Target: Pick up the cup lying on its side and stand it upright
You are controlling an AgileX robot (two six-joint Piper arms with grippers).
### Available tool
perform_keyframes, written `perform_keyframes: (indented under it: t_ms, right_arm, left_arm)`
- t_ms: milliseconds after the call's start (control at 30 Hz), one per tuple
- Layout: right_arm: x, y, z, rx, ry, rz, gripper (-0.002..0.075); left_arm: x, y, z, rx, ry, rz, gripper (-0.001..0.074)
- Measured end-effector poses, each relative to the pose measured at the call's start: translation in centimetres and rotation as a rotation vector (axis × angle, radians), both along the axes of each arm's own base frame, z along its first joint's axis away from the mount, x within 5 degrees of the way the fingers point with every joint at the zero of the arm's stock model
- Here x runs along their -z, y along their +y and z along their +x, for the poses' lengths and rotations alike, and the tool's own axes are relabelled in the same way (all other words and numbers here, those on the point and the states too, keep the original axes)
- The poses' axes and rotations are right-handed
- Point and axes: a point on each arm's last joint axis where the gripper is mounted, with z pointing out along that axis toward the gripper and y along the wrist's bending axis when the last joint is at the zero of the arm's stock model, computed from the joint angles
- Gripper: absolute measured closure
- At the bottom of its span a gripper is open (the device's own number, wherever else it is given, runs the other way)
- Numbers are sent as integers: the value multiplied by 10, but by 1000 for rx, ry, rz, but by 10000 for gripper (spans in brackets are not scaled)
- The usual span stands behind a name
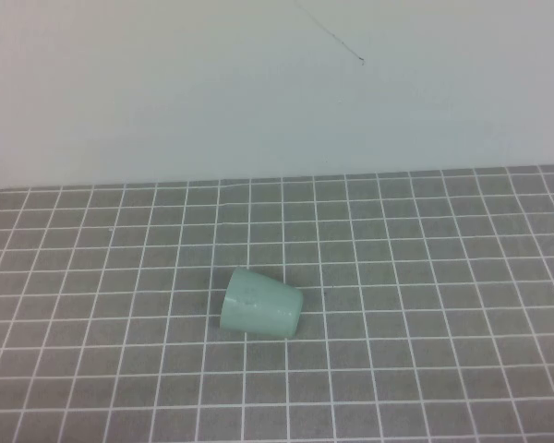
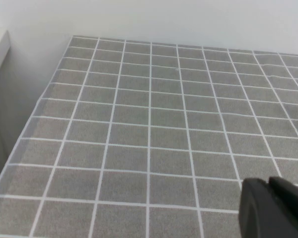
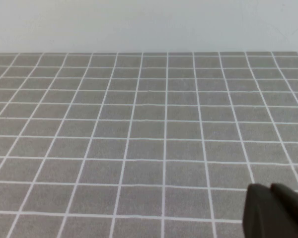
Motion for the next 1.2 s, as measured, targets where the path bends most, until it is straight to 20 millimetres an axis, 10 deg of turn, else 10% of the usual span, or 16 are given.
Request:
perform_keyframes:
  t_ms: [500, 900, 1200]
  right_arm:
    - [-4, 0, 1, 0, -41, 2, 729]
    - [-52, 0, -2, -1, -584, 23, 729]
    - [-58, 0, -5, -2, -653, 30, 729]
  left_arm:
    - [-3, 0, 1, 1, -31, -1, 734]
    - [-51, -1, -3, 10, -574, -20, 734]
    - [-71, -1, -13, 15, -813, -25, 734]
